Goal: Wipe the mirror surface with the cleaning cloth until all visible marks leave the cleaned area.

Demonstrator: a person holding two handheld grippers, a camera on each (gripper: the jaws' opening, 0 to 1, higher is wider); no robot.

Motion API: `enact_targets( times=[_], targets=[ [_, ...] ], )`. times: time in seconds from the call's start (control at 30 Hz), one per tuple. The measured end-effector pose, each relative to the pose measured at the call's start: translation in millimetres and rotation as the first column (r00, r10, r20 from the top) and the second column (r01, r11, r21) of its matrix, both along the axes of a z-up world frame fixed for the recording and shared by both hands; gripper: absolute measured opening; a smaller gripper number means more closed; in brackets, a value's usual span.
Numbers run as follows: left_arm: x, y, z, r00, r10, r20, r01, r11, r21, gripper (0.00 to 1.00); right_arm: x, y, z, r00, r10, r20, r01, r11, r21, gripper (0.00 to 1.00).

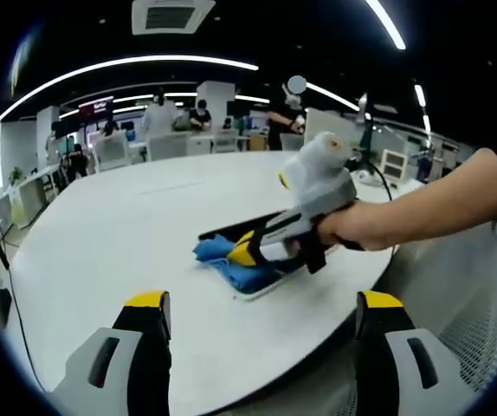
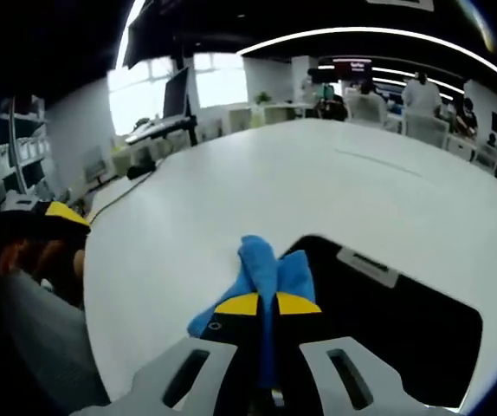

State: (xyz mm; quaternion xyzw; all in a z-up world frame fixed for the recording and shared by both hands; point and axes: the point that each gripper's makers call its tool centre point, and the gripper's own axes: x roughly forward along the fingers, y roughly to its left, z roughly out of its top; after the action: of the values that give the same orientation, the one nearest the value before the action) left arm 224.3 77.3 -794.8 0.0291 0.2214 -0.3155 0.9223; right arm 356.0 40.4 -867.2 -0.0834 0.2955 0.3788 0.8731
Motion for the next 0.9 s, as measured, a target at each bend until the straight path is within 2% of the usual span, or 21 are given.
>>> enact_targets(
  times=[0.23, 0.4, 0.8, 0.9],
  targets=[
    [-0.3, -0.1, -1.0, 1.000, -0.003, -0.007, 0.003, 1.000, 0.006, 0.88, 13.3, -1.5, 0.1, 1.000, -0.008, -0.007, 0.008, 1.000, -0.017, 0.00],
    [0.7, 1.1, -0.2, 1.000, 0.006, -0.002, -0.006, 1.000, 0.003, 0.87, 19.1, -1.5, -0.1, 0.999, 0.027, 0.021, -0.026, 0.998, -0.051, 0.00],
    [0.5, 1.8, -0.5, 1.000, 0.009, -0.002, -0.009, 1.000, 0.006, 0.87, 38.1, -3.6, -1.3, 1.000, -0.004, 0.002, 0.004, 0.999, -0.032, 0.00],
    [0.5, 1.2, -1.7, 1.000, 0.005, -0.006, -0.005, 1.000, 0.015, 0.87, 44.3, -3.1, -1.5, 1.000, -0.009, 0.004, 0.009, 0.999, -0.047, 0.00]
  ],
)
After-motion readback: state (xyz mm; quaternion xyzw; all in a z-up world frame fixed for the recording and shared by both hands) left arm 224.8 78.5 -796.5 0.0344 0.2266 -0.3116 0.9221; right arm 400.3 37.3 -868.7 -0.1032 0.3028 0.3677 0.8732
